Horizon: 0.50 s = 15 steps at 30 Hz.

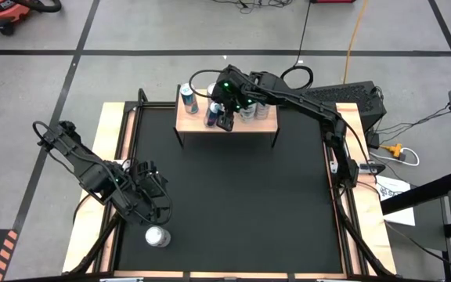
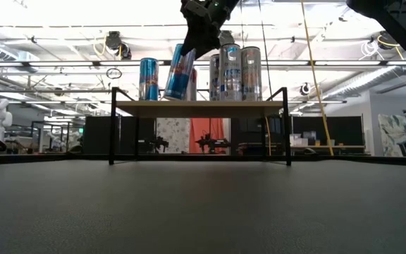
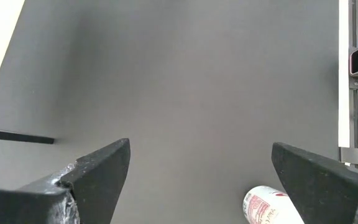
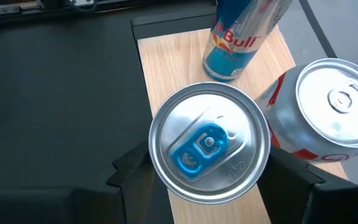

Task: Place canned beverage on shelf
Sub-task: Put the blue soda can on the shelf aligned with the other blue soda can

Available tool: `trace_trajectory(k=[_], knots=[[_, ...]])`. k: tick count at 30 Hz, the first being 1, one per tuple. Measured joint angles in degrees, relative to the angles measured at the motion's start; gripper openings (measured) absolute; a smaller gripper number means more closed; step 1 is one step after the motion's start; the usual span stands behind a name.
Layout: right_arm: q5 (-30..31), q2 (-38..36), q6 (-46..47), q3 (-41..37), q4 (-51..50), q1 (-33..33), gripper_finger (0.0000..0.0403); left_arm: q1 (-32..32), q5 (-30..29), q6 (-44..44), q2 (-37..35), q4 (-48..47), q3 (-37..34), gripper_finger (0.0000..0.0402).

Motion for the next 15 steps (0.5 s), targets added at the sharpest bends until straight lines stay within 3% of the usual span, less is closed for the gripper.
trace_trajectory(k=[5,15], knots=[[0.0,0.0,0.0,0.0,0.2,0.0,0.0228,0.0,0.0,0.0,0.0,0.0,0.0,0.0393],[0.0,0.0,0.0,0.0,0.4,0.0,0.0286,0.0,0.0,0.0,0.0,0.0,0.0,0.0393]])
